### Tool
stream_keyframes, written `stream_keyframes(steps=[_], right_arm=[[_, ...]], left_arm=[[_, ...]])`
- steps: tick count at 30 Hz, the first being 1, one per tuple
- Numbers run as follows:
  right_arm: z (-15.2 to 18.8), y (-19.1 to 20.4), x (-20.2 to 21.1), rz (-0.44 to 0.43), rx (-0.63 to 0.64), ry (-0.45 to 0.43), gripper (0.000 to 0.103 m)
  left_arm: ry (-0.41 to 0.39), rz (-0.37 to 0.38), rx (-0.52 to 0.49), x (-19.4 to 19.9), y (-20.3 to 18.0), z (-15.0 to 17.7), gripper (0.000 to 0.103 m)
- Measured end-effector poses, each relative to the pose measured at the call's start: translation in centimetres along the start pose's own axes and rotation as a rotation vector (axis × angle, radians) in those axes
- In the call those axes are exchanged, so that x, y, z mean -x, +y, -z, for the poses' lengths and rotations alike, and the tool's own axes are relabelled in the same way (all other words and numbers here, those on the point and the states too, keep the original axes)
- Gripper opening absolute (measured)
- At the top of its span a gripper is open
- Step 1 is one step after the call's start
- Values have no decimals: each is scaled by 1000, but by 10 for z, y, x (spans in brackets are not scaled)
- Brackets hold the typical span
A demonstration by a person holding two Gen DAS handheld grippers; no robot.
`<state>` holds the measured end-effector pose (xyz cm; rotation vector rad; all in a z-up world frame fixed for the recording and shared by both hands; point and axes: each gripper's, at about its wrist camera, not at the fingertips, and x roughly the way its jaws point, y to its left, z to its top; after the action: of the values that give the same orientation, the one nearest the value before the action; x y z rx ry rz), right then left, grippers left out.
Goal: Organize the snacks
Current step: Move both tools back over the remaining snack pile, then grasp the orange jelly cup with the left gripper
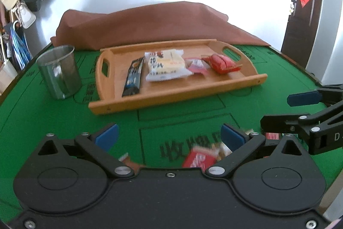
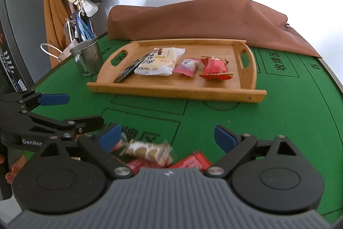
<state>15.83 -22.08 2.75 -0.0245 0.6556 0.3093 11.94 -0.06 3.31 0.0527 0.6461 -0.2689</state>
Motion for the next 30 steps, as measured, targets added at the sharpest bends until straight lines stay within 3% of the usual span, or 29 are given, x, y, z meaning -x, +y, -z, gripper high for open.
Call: stream_keyframes(steps=[8,19,21,26,30], right_arm=[[28,20,10,55,101,-27,103],[48,38,6,47,218,32,100],[49,40,5,54,238,34,99],[49,45,3,64,271,45,86],[47,51,0,89,303,44,77]], left_arm=[[-14,0,13,18,2,34,102],[21,-13,-2,25,-1,60,101],[21,2,19,26,2,63,97],[30,-4,30,28,5,65,65],[35,10,26,30,4,67,54]])
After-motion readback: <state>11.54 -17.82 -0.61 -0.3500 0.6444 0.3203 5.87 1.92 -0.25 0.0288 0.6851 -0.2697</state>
